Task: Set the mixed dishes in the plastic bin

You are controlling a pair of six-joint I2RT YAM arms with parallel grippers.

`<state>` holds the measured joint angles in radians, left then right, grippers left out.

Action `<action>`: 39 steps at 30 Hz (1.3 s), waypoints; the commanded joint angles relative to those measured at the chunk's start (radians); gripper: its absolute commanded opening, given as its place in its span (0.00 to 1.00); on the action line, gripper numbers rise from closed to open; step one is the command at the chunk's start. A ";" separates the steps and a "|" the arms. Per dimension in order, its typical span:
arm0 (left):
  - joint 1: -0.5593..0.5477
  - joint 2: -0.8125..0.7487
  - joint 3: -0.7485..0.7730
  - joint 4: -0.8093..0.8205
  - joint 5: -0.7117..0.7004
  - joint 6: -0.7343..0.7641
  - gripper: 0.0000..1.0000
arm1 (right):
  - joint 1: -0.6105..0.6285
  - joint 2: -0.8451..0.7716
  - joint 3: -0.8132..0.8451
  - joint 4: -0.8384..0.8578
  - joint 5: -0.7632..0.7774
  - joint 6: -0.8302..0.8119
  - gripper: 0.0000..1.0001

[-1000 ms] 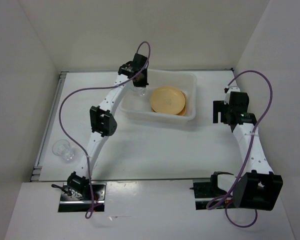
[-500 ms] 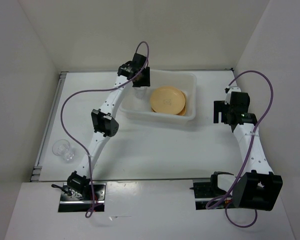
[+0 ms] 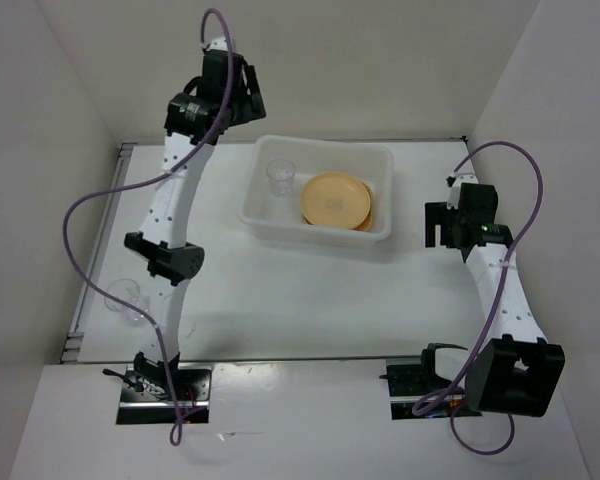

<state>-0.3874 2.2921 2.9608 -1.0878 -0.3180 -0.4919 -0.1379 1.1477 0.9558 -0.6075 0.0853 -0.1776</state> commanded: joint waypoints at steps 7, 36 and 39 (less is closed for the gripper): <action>0.085 -0.657 -1.214 0.095 -0.204 -0.347 0.96 | 0.023 0.043 0.006 0.015 -0.056 -0.019 0.92; 0.670 -0.958 -1.956 0.227 -0.047 -0.444 1.00 | 0.032 0.092 0.006 0.015 -0.065 -0.019 0.91; 0.689 -0.915 -1.977 0.273 -0.007 -0.422 1.00 | 0.032 0.092 0.006 0.015 -0.065 -0.019 0.91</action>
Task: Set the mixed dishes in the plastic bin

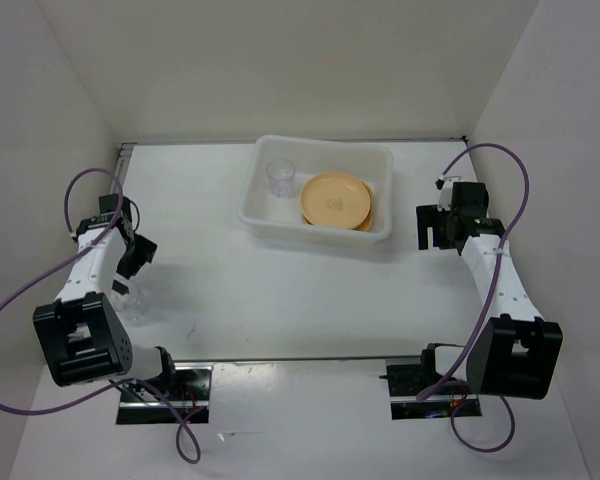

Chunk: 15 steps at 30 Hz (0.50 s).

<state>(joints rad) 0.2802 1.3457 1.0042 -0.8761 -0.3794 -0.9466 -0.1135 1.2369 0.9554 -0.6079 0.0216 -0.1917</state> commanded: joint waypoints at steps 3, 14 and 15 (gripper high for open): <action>0.031 0.072 -0.032 0.080 0.091 0.046 0.94 | 0.008 0.003 0.006 0.016 -0.002 -0.005 0.91; 0.031 0.083 0.019 0.077 0.054 0.077 0.00 | 0.008 -0.007 0.006 0.016 0.008 -0.005 0.91; 0.031 0.054 0.042 0.068 0.045 0.077 0.00 | 0.008 -0.007 0.006 0.016 0.008 -0.005 0.91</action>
<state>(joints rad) 0.3061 1.4677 0.9703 -0.7914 -0.3004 -0.8761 -0.1135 1.2369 0.9554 -0.6079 0.0223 -0.1917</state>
